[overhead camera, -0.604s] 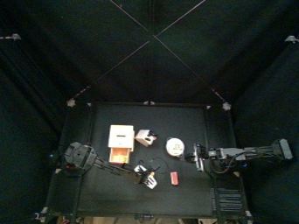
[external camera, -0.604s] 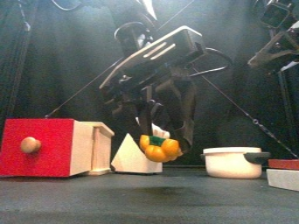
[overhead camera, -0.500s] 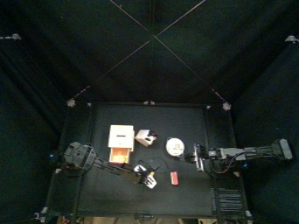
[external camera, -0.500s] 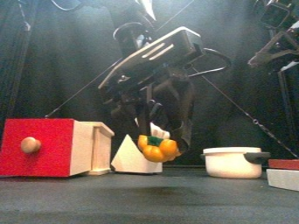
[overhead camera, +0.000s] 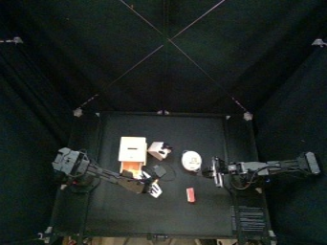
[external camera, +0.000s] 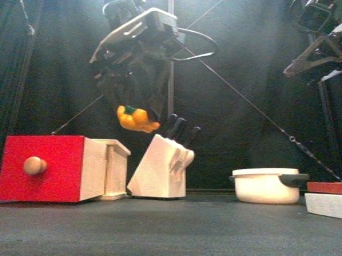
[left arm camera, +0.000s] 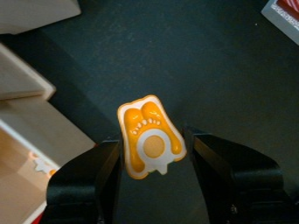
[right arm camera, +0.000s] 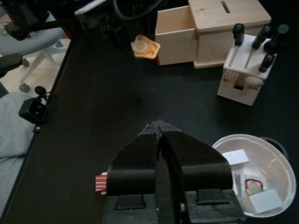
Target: Put squash half in drawer
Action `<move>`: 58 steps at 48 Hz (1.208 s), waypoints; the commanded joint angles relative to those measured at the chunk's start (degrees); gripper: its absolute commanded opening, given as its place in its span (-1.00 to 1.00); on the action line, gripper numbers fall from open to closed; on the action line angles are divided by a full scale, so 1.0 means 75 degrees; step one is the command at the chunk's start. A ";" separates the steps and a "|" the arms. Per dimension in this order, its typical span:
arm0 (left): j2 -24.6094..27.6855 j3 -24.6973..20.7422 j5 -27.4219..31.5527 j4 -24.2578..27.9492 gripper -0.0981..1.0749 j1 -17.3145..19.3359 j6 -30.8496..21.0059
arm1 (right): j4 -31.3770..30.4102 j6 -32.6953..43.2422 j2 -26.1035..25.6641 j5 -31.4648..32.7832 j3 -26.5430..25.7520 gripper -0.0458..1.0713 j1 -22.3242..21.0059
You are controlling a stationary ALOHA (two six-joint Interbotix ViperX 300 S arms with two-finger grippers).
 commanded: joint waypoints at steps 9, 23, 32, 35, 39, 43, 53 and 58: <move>-0.1500 0.0750 0.0234 0.0035 0.43 0.0023 0.0059 | -0.0012 -0.0012 0.0094 -0.0035 -0.0176 -0.88 0.0000; -0.3035 0.2590 0.0187 -0.0012 0.43 0.0562 0.0012 | -0.0012 -0.0012 0.0094 -0.0035 -0.0176 -0.88 -0.0023; -0.3750 0.3715 -0.0563 -0.0035 0.43 0.0809 -0.0023 | -0.0023 -0.0012 0.0094 -0.0035 -0.0152 -0.88 -0.0023; -0.3902 0.3996 -0.0949 -0.0059 0.43 0.0914 -0.0023 | -0.0023 -0.0012 0.0094 -0.0047 -0.0164 -0.88 -0.0035; -0.4055 0.4336 -0.1570 -0.0141 0.43 0.1043 -0.0023 | -0.0023 -0.0012 0.0094 -0.0047 -0.0164 -0.88 -0.0035; -0.4125 0.4570 -0.2121 -0.0246 0.44 0.1172 -0.0023 | -0.0012 -0.0012 0.0094 -0.0047 -0.0152 -0.88 -0.0035; -0.4172 0.4957 -0.3047 -0.0645 0.44 0.1348 0.0012 | -0.0023 -0.0012 0.0094 -0.0047 -0.0152 -0.88 -0.0047; -0.4172 0.5063 -0.3164 -0.0703 0.44 0.1406 0.0012 | -0.0023 -0.0012 0.0094 -0.0047 -0.0152 -0.88 -0.0035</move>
